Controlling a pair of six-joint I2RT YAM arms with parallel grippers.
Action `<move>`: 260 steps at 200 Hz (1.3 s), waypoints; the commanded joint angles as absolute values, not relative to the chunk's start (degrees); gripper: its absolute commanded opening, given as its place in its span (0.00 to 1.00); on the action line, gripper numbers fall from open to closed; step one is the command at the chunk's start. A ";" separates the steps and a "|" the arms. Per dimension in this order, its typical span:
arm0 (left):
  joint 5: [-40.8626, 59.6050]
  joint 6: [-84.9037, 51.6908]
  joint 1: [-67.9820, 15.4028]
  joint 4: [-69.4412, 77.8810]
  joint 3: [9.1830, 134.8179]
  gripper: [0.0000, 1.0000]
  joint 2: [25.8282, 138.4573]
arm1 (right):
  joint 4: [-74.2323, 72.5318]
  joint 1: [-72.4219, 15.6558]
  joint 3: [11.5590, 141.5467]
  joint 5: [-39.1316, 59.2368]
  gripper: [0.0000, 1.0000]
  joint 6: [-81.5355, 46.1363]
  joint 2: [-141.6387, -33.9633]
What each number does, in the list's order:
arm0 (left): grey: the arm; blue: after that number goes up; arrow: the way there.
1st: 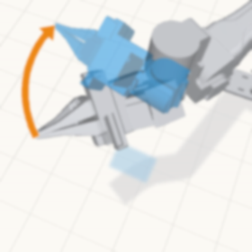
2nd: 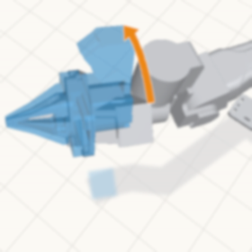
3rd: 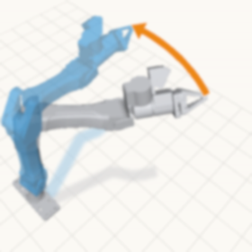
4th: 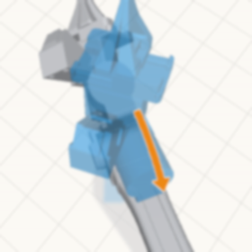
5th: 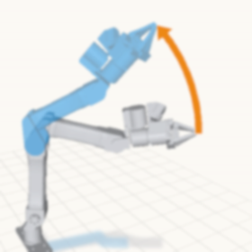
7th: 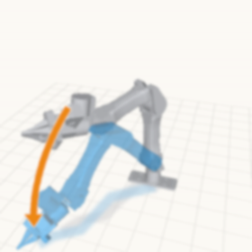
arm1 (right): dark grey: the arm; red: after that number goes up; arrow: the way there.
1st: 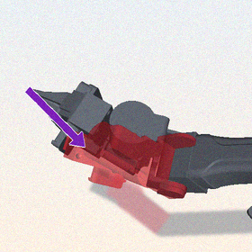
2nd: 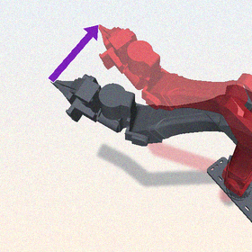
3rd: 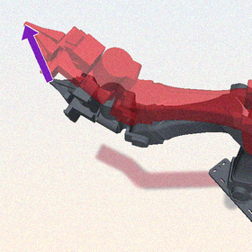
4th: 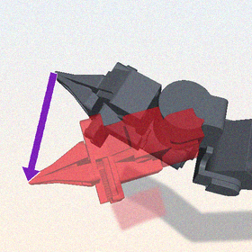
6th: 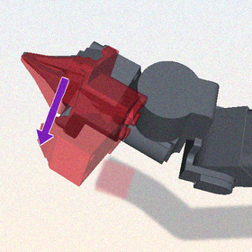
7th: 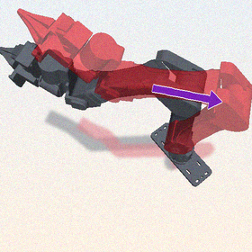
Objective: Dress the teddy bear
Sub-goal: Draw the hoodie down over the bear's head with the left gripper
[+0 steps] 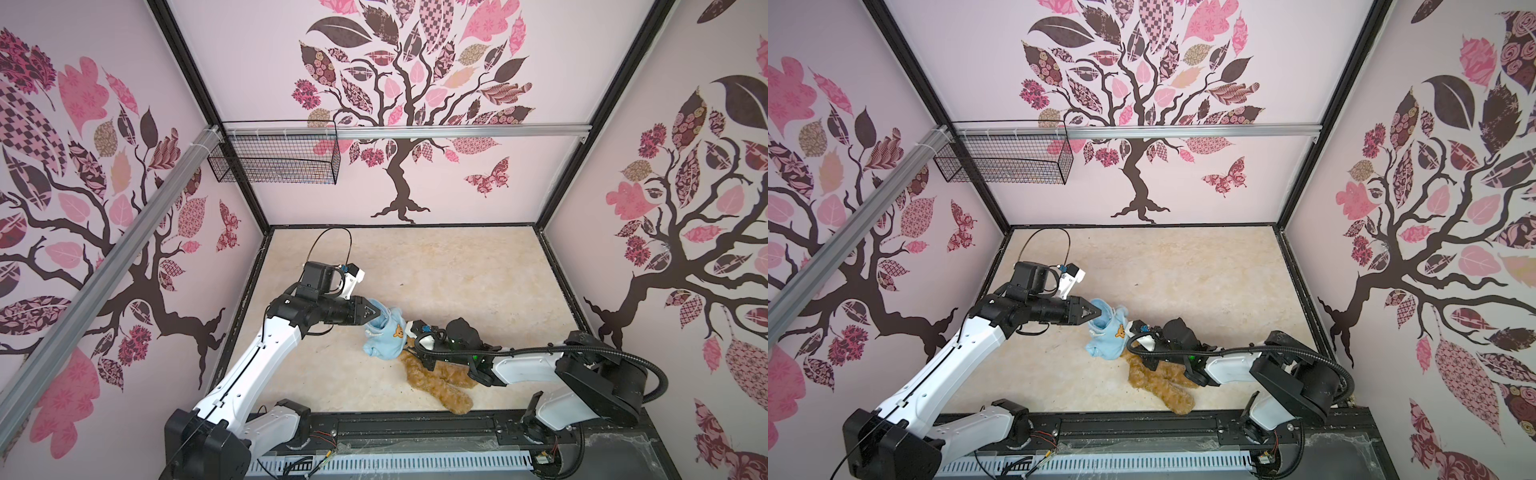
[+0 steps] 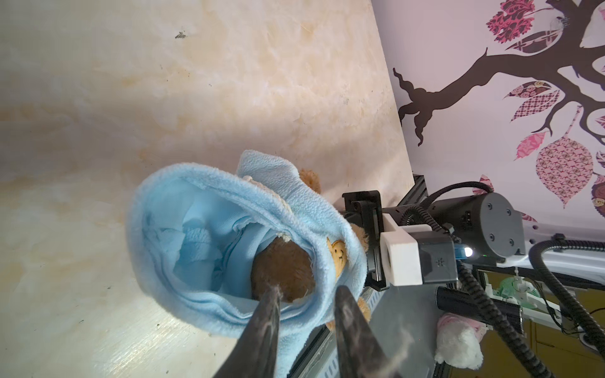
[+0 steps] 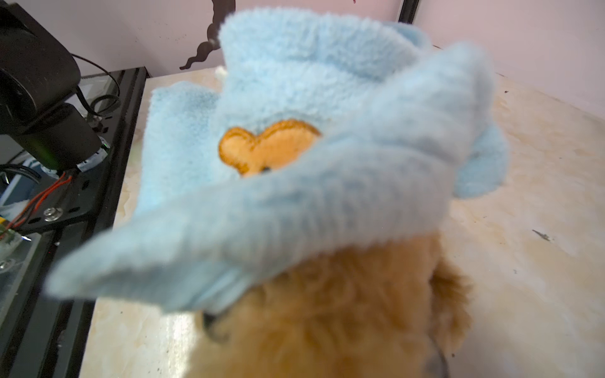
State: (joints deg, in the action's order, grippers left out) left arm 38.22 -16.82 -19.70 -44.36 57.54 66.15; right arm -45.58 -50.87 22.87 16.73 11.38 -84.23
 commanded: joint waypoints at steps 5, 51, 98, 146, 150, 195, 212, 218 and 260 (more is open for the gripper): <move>37.57 -10.16 -19.55 -49.77 60.05 0.26 69.04 | -42.10 -50.80 23.47 14.71 0.08 17.98 -81.56; 35.20 -9.09 -21.62 -47.24 56.82 0.28 69.98 | -40.09 -50.80 24.41 16.18 0.09 20.98 -80.49; 34.03 -7.77 -24.25 -44.48 55.92 0.35 72.91 | -38.87 -50.81 24.55 17.57 0.09 21.42 -79.99; 34.33 -7.51 -24.65 -43.53 52.92 0.40 72.99 | -40.19 -50.72 24.26 17.40 0.09 20.25 -79.81; 34.59 -7.58 -24.69 -43.22 52.57 0.41 72.77 | -40.19 -50.74 24.26 17.40 0.09 20.21 -79.81; 39.35 -8.82 -25.04 -40.23 50.36 0.50 72.75 | -40.60 -50.80 25.05 18.64 0.09 20.21 -80.15; 42.59 -10.16 -25.13 -37.93 49.77 0.54 72.95 | -40.76 -50.75 25.87 20.19 0.09 20.01 -80.65; 43.63 -10.65 -25.17 -37.01 49.46 0.55 72.95 | -41.00 -50.79 26.16 20.69 0.10 20.02 -80.89; 48.73 -13.50 -25.22 -32.95 48.55 0.60 73.03 | -40.95 -50.85 27.47 21.91 0.10 20.70 -81.82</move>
